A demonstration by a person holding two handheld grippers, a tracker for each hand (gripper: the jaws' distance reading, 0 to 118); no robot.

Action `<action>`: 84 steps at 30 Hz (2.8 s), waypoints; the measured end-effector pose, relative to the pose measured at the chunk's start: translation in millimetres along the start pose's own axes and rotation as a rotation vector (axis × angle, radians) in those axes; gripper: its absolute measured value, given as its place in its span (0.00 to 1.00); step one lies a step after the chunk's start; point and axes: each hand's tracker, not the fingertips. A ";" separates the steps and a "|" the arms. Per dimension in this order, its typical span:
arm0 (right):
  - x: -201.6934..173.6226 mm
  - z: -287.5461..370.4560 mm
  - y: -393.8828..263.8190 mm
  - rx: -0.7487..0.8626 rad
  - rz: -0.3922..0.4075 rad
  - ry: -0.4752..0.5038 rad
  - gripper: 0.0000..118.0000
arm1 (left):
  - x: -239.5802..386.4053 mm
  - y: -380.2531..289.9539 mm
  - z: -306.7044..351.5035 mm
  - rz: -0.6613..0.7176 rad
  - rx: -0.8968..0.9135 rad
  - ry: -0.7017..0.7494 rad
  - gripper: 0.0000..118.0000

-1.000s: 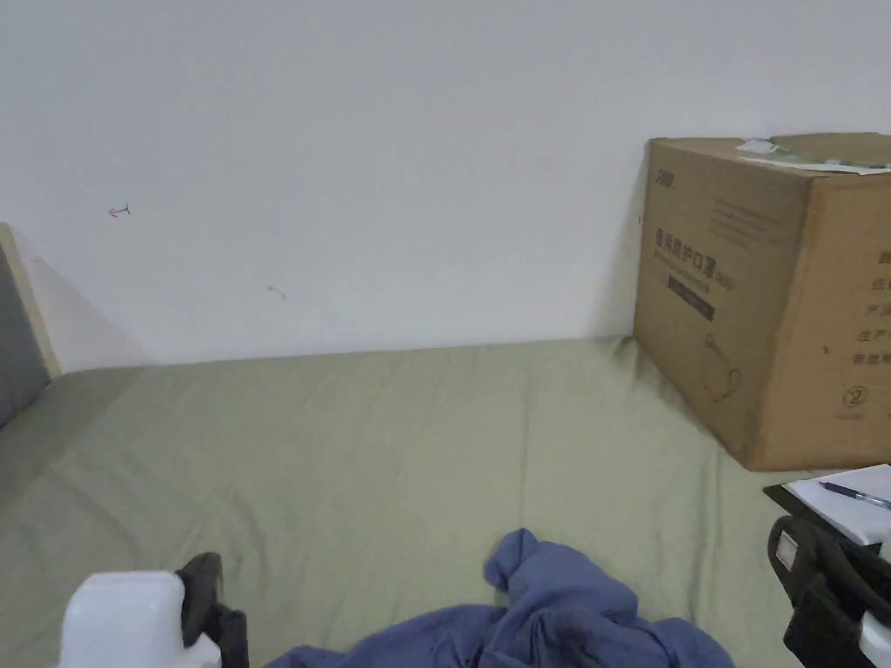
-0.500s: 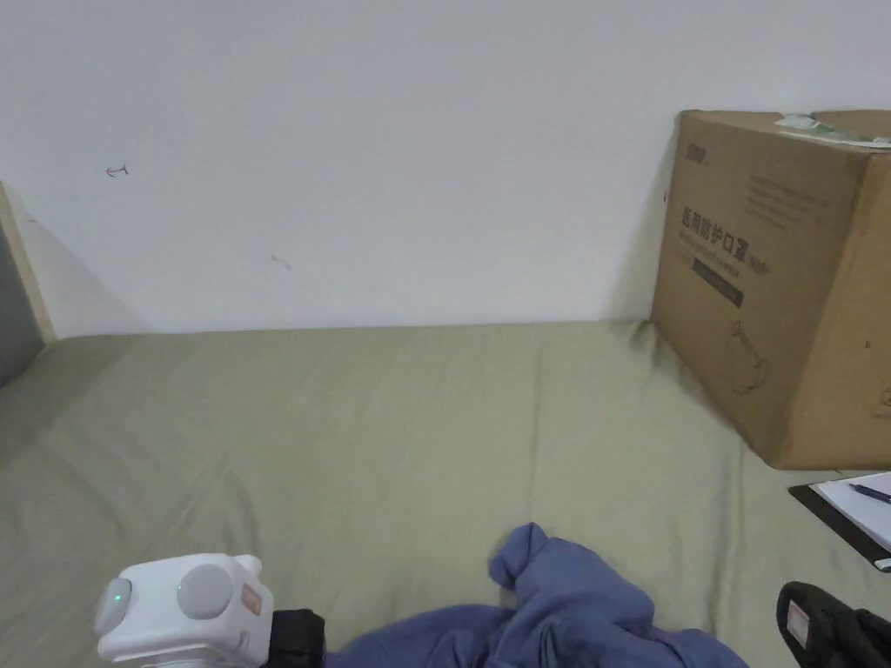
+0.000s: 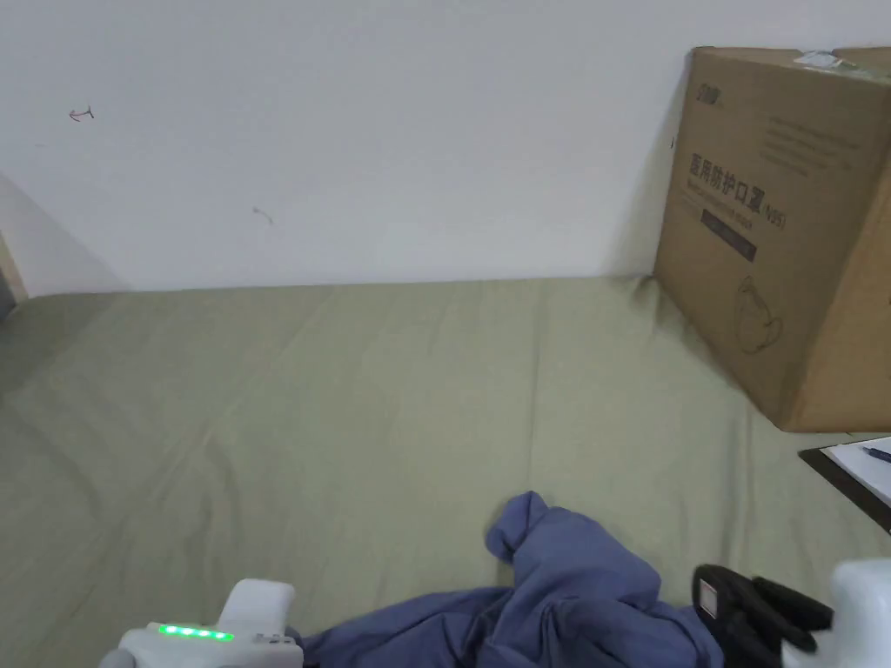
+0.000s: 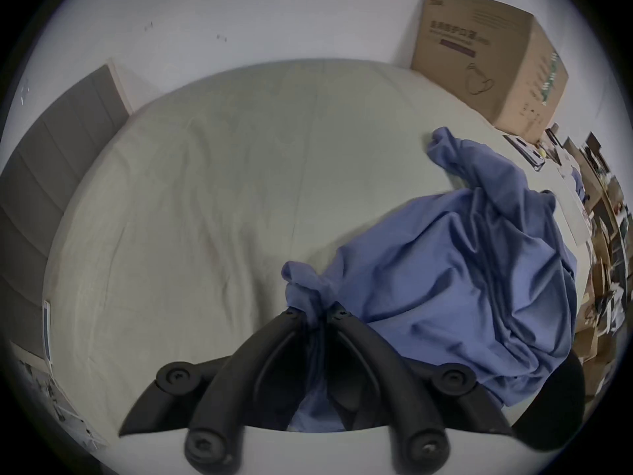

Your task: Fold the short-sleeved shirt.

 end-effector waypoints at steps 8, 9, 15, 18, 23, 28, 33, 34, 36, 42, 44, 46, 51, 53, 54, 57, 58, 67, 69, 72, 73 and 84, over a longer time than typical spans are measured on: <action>61.4 -205.8 56.1 -0.593 -0.154 0.103 0.44 | -16.4 -5.5 22.6 0.182 0.103 -0.061 0.06; 68.5 -225.8 51.9 -0.636 -0.197 0.087 0.93 | -16.5 -4.3 21.4 0.202 0.099 -0.072 0.06; 95.0 -299.8 11.7 -0.788 -0.235 -0.120 0.89 | -23.3 -11.4 14.2 0.229 0.080 -0.071 0.06; 92.9 -309.5 -3.9 -0.847 -0.190 -0.157 0.15 | -25.8 -12.9 10.2 0.234 0.069 -0.053 0.06; 88.3 -273.3 14.7 -0.745 -0.070 -0.078 0.06 | -36.5 -15.5 10.4 0.246 0.043 -0.075 0.06; 95.2 -181.8 77.3 -0.536 -0.216 0.046 0.06 | -44.3 -7.2 47.6 0.255 0.106 -0.088 0.06; 77.9 -74.1 150.4 -0.349 -0.137 0.131 0.06 | -48.9 33.2 126.7 0.202 0.300 -0.112 0.06; 74.5 -56.2 164.6 -0.310 -0.106 0.128 0.06 | -49.6 43.8 144.0 0.197 0.339 -0.118 0.06; 66.1 -22.6 195.0 -0.221 -0.049 0.117 0.06 | -51.8 69.7 180.4 0.193 0.410 -0.126 0.06; 67.6 28.3 288.3 -0.043 -0.040 0.026 0.06 | -56.6 149.8 264.9 0.128 0.585 -0.031 0.06; 71.3 32.5 320.4 -0.002 -0.059 0.014 0.06 | -62.4 178.4 289.0 0.136 0.646 0.010 0.06; 69.9 32.8 348.4 0.038 -0.081 -0.002 0.06 | -69.4 205.6 304.3 0.178 0.675 -0.013 0.06; 54.4 14.7 402.0 0.165 -0.090 -0.058 0.06 | -71.3 262.0 322.0 0.192 0.728 0.017 0.06; 47.8 3.8 418.8 0.216 -0.061 -0.091 0.06 | -72.6 280.0 318.5 0.198 0.747 0.049 0.06; 43.7 -2.3 426.9 0.231 -0.037 -0.104 0.06 | -72.4 287.9 314.9 0.196 0.752 0.073 0.06; 33.0 -22.0 445.6 0.223 0.077 -0.142 0.06 | -70.6 303.7 302.8 0.191 0.775 0.149 0.06; 28.7 -27.6 447.5 0.226 0.131 -0.166 0.06 | -70.3 306.3 299.2 0.187 0.788 0.158 0.06; 19.3 -90.8 361.3 0.226 0.426 -0.321 0.06 | -61.9 280.7 219.3 0.093 0.764 0.185 0.06; 28.7 -99.8 313.8 0.194 0.421 -0.298 0.06 | -59.2 253.7 186.8 0.087 0.676 0.156 0.06; 45.1 -102.3 228.7 0.068 0.364 -0.214 0.06 | -54.4 194.2 136.7 0.060 0.515 0.106 0.06; 51.9 -97.8 198.6 0.010 0.300 -0.177 0.06 | -49.8 168.5 122.8 0.032 0.475 0.095 0.06; 63.0 65.0 7.8 -0.161 0.030 -0.061 0.06 | -15.0 -49.1 136.8 0.011 0.241 -0.073 0.06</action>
